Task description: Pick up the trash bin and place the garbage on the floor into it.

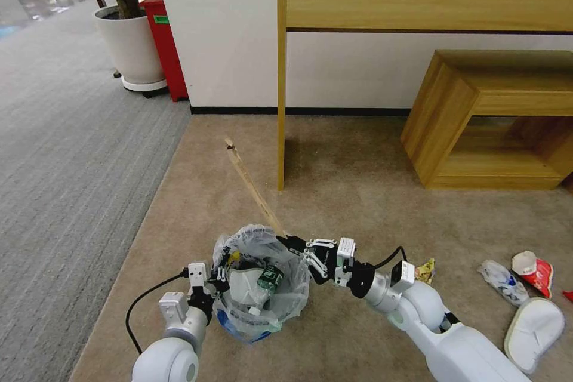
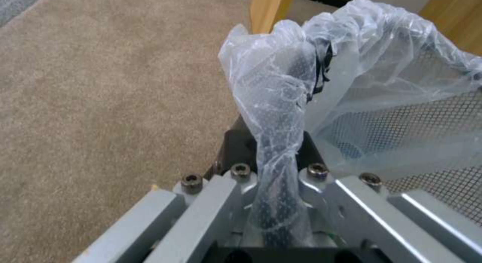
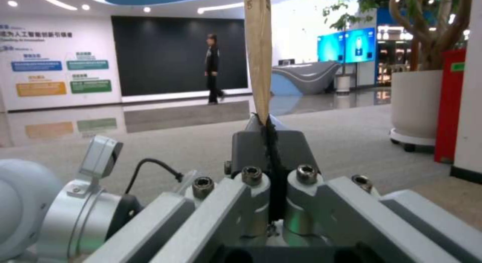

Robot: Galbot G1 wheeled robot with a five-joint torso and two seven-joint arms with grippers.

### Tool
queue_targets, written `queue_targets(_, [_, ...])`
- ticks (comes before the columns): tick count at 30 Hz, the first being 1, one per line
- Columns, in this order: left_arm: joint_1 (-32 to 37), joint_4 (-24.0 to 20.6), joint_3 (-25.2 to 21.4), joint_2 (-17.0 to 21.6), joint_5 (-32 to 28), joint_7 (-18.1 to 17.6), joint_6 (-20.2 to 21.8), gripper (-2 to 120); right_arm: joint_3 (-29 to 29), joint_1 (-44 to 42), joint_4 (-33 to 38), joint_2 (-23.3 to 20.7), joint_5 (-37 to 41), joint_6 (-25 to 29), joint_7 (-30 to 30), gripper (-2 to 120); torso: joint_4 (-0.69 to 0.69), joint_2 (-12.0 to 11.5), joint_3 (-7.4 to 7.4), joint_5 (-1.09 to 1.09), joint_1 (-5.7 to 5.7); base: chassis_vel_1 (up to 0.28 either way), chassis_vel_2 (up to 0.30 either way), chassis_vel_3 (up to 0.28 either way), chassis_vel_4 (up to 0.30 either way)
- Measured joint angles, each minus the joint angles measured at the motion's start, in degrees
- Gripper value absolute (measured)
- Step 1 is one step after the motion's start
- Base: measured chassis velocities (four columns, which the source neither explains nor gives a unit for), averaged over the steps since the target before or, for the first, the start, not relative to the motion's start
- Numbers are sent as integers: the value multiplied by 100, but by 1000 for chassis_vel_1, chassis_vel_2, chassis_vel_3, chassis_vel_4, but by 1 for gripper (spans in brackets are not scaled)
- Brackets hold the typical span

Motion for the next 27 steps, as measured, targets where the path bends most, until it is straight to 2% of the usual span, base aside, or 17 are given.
queue_targets(14, [-52, -29, -31, -61, -71, -7, 51, 3, -290, -29, -135, -104, -87, 142, 18, 0, -2, -1, 1, -2, 0, 0, 0, 0, 0])
queue_targets(27, [-58, -89, -122, -44, -181, -30, 106, 3, -326, -148, -212, -76, -252, 226, 15, 0, -1, -2, 1, -2, 0, 0, 0, 0, 0])
